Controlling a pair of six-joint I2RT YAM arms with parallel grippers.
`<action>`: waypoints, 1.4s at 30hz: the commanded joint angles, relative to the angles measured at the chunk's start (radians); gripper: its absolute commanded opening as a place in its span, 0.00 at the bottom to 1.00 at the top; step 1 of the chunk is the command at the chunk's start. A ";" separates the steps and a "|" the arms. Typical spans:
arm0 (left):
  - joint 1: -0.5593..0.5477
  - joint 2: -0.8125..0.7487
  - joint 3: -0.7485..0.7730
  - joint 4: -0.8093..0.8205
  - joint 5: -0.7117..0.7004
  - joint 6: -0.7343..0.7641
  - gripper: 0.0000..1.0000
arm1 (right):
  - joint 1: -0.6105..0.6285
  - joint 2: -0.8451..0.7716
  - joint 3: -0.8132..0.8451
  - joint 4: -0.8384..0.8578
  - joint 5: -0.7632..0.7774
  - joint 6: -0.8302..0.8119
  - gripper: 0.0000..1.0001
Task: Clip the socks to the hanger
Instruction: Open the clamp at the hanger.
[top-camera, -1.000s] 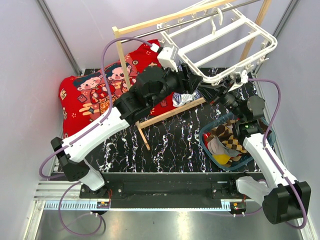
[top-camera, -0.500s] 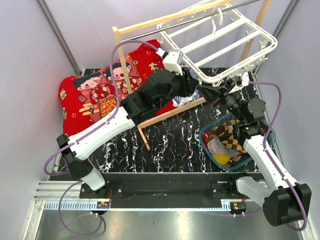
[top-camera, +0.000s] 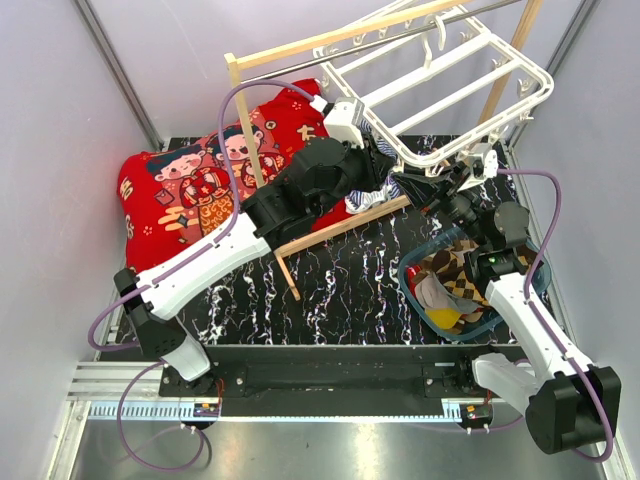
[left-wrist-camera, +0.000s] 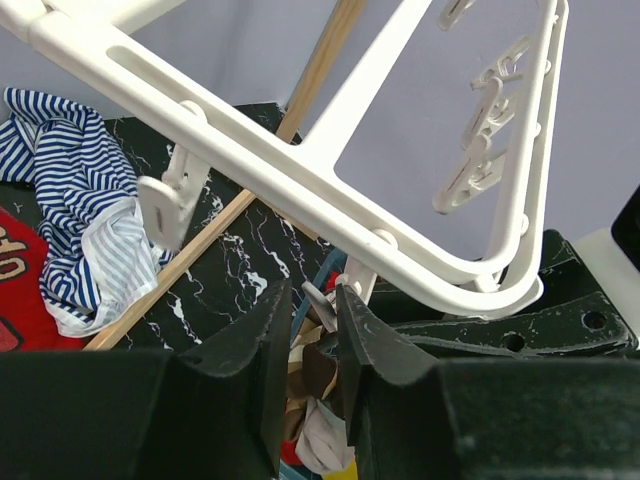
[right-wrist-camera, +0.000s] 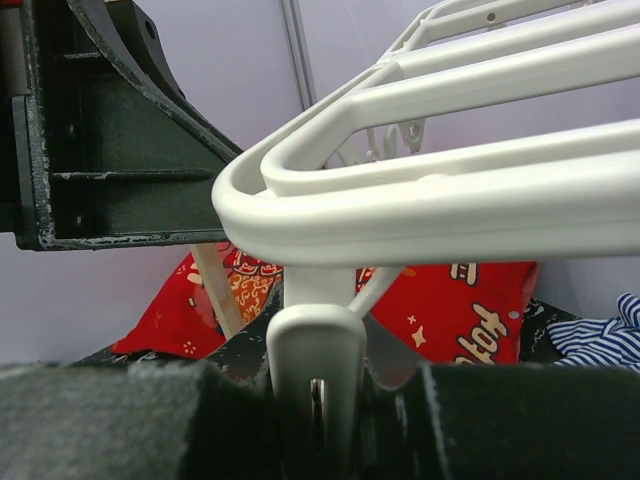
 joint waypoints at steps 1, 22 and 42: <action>-0.001 0.009 0.056 0.068 -0.040 -0.012 0.23 | -0.001 -0.010 -0.005 0.053 0.018 -0.003 0.05; 0.001 0.003 0.020 0.132 0.032 -0.012 0.00 | -0.001 -0.068 -0.209 0.302 0.168 0.239 0.71; 0.001 -0.038 -0.019 0.195 0.124 -0.012 0.00 | -0.001 -0.074 -0.086 0.239 0.113 0.116 0.61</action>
